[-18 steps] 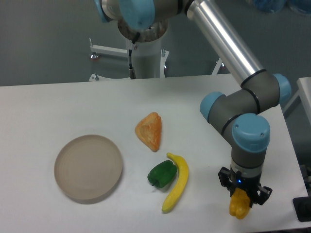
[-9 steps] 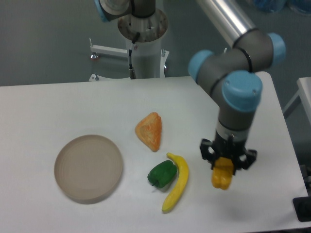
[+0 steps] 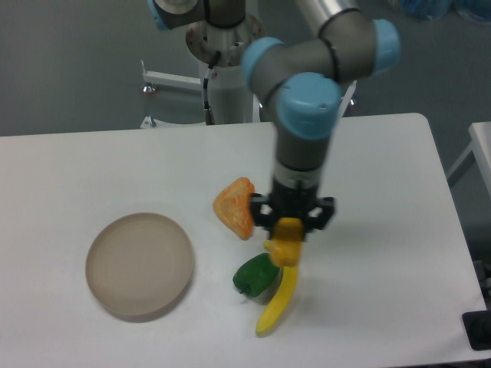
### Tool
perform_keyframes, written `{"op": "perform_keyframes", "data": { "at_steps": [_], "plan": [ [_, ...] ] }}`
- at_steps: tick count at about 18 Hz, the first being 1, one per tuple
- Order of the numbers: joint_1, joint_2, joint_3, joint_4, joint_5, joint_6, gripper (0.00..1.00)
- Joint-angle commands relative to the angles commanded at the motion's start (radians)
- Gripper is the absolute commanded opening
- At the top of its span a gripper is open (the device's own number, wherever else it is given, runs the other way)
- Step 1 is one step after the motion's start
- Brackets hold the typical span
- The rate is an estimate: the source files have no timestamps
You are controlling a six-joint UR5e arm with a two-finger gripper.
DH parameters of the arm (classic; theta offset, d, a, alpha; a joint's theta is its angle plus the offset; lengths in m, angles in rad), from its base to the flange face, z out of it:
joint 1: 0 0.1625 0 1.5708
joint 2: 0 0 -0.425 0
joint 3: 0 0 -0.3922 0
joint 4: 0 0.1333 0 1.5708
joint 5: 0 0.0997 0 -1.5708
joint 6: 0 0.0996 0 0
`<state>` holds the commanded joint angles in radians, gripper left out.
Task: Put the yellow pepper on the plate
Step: 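Carry the yellow pepper over the bread and banana to the beige plate, then lower the yellow pepper onto the plate center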
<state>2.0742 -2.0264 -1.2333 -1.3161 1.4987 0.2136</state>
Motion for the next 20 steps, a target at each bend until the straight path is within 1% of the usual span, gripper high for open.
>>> {"op": "perform_keyframes", "data": {
  "at_steps": [2,4,6,8,12,16,19,20],
  "plan": [
    [-0.041,-0.009,0.0,0.002,0.0,-0.036,0.52],
    [-0.075,-0.012,-0.005,0.005,-0.008,-0.037,0.52],
    [-0.114,-0.015,-0.038,0.011,-0.014,-0.04,0.52],
    [-0.152,-0.029,-0.04,0.012,-0.014,-0.04,0.52],
    [-0.193,-0.055,-0.046,0.011,-0.017,-0.094,0.52],
    [-0.206,-0.09,-0.048,0.011,-0.021,-0.146,0.54],
    [-0.217,-0.106,-0.048,0.012,-0.015,-0.152,0.55],
    [-0.217,-0.11,-0.048,0.012,-0.015,-0.152,0.57]
  ]
}}
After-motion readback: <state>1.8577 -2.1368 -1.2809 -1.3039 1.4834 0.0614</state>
